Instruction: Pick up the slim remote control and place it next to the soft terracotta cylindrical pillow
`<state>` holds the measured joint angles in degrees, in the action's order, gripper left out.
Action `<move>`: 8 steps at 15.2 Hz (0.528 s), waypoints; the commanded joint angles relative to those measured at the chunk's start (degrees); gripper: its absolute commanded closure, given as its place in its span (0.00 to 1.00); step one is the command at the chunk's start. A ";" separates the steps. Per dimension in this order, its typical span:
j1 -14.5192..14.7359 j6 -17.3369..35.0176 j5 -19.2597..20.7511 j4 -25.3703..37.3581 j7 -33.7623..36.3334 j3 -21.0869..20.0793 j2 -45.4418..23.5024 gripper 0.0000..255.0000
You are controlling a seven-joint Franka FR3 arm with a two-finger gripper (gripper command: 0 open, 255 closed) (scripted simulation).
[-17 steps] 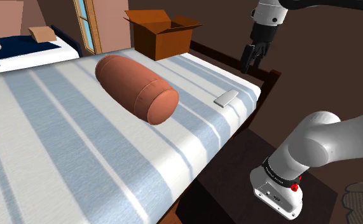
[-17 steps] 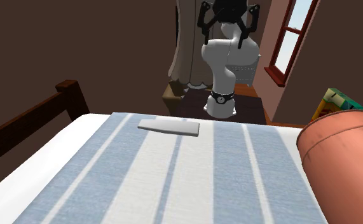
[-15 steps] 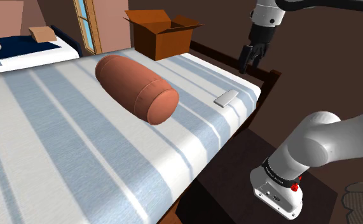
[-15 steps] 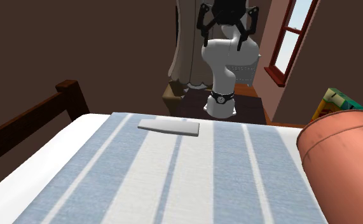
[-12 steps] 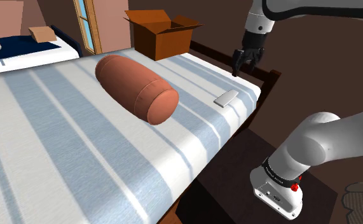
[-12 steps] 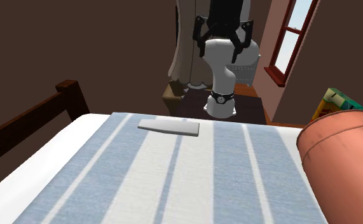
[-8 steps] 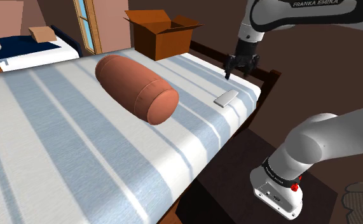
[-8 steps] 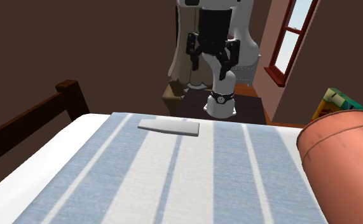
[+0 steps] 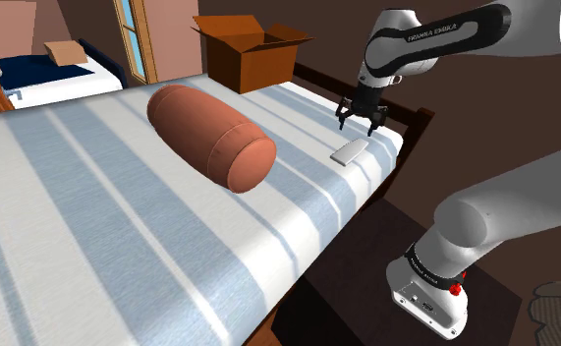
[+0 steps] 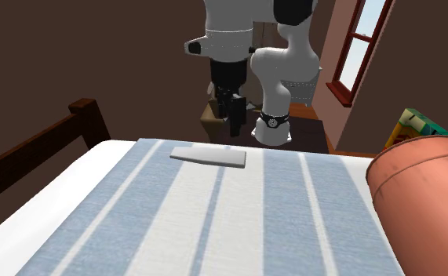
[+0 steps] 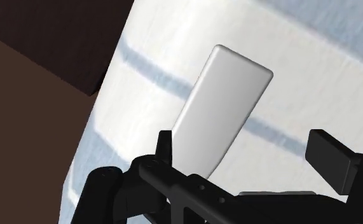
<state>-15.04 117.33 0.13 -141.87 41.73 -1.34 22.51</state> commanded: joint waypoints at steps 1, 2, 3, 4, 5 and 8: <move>-2.02 3.58 -0.19 -0.35 5.88 0.13 -2.74 0.00; -2.99 5.41 -0.25 -0.65 8.59 0.27 -4.08 0.00; -3.96 7.24 -0.31 -0.96 11.27 0.43 -5.40 0.00; -4.90 9.06 -0.36 -1.29 13.95 0.62 -6.70 0.00; -5.81 10.88 -0.40 -1.62 16.61 0.86 -7.99 0.00; -6.40 13.87 -0.43 -2.61 18.44 1.05 -9.84 0.00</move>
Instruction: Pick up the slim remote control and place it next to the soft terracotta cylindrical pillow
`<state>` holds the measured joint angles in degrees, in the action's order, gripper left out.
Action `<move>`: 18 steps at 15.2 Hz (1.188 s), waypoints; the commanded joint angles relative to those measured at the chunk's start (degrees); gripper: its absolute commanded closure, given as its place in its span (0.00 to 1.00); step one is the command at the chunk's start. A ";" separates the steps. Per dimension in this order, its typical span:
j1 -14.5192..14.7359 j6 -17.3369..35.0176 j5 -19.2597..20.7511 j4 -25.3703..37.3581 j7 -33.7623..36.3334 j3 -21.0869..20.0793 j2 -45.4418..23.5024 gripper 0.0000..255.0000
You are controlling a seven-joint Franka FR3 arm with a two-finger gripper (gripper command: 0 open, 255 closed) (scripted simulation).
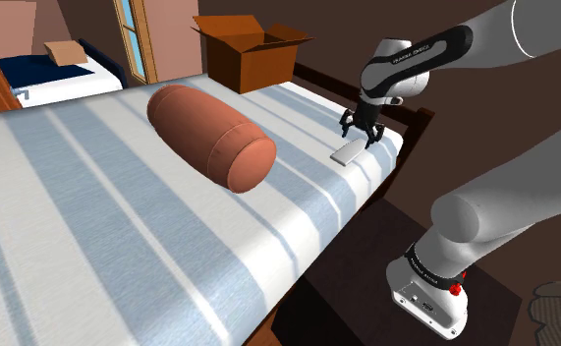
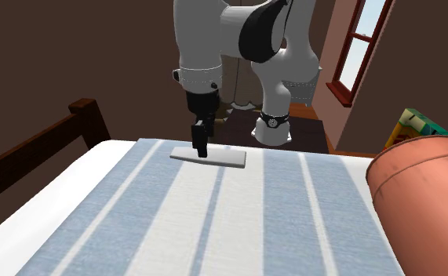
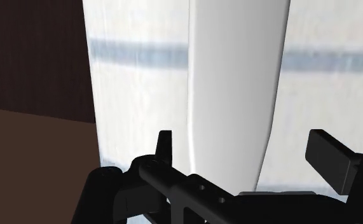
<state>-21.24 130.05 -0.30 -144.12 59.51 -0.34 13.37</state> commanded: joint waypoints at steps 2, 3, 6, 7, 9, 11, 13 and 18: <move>-0.20 2.91 -0.01 -1.06 0.66 0.05 -1.75 0.00; -0.20 3.78 -0.01 -1.39 0.66 0.05 -2.30 0.00; -0.19 6.05 -0.01 -2.17 0.66 0.04 -3.78 0.00; -0.19 6.05 -0.01 -2.18 0.66 0.04 -3.77 0.00; -0.19 6.05 -0.01 -2.17 0.66 0.04 -3.78 0.00; -0.19 6.05 -0.01 -2.17 0.66 0.04 -3.78 0.00; -0.19 6.03 -0.01 -2.17 0.66 0.04 -3.77 0.00; -0.19 6.04 -0.01 -2.16 0.67 0.03 -3.78 1.00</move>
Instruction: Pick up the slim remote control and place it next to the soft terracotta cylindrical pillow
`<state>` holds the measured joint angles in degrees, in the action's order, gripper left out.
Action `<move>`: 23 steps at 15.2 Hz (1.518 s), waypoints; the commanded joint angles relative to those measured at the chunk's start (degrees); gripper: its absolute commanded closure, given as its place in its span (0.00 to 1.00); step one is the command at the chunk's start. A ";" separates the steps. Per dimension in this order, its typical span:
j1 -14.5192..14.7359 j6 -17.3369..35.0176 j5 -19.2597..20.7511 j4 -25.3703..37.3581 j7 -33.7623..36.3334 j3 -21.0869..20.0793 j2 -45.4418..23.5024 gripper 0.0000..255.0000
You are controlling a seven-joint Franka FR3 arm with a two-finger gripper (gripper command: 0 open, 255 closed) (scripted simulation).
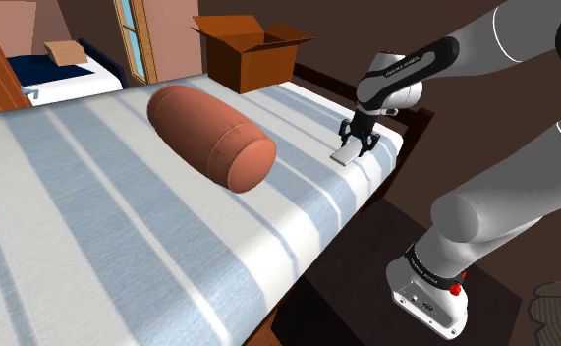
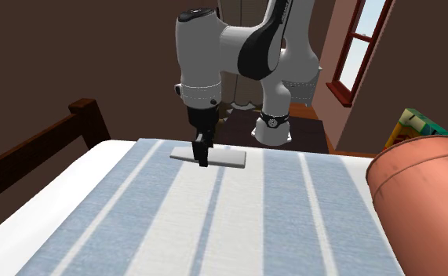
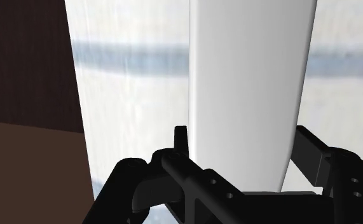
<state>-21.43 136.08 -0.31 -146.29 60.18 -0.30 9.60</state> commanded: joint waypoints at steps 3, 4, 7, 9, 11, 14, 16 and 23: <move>0.00 0.00 0.00 0.00 0.00 0.00 0.00 1.00; 0.00 0.00 0.00 0.00 0.00 0.00 0.00 1.00; 0.00 -1.75 0.00 0.56 -0.01 0.01 1.19 1.00; -0.01 -3.50 0.01 1.21 0.00 0.01 2.29 1.00; -0.01 -5.24 0.01 1.90 0.00 0.01 3.34 1.00; -0.01 -7.83 0.01 3.03 0.01 0.02 4.81 1.00; -0.01 -9.55 0.01 3.84 0.01 0.02 5.71 1.00; -0.01 -15.45 0.02 7.08 0.02 0.03 8.38 1.00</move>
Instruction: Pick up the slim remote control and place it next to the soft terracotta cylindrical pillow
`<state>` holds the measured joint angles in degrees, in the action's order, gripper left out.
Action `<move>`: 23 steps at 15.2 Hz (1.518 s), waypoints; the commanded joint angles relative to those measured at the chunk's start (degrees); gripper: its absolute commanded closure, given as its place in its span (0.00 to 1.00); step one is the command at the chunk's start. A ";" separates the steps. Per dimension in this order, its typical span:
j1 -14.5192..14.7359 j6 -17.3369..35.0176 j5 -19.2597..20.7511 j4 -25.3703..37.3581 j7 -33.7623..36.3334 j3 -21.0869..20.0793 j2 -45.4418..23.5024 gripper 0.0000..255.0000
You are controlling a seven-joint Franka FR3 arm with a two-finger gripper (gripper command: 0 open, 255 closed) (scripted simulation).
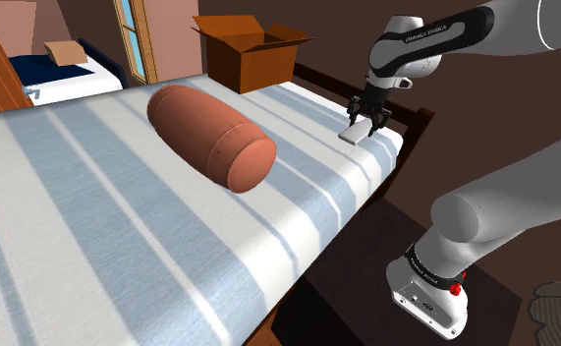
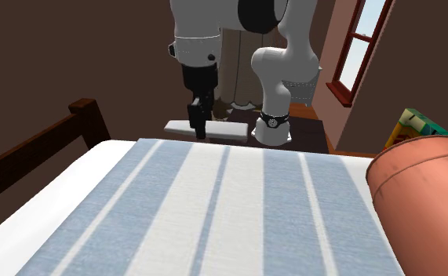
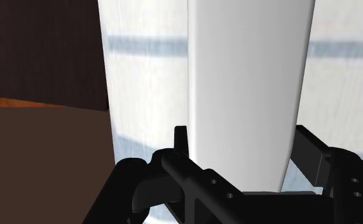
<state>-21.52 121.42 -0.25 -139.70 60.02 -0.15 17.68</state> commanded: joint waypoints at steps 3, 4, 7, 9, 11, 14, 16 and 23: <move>0.08 -3.28 -0.04 2.05 0.19 -0.12 1.22 1.00; 0.08 -4.10 -0.04 2.59 0.19 -0.12 1.49 1.00; 0.08 -6.54 -0.03 4.29 0.20 -0.12 2.23 1.00; 0.08 -8.15 -0.03 5.48 0.20 -0.11 2.66 1.00; 0.08 -9.75 -0.03 6.72 0.21 -0.11 3.03 1.00; 0.08 -12.14 -0.02 8.65 0.21 -0.11 3.47 1.00; 0.08 -13.71 -0.02 9.99 0.22 -0.11 3.71 1.00; 0.08 -19.15 -0.01 15.04 0.23 -0.10 4.11 1.00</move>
<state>-21.43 103.01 -0.27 -125.49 60.29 -0.28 21.87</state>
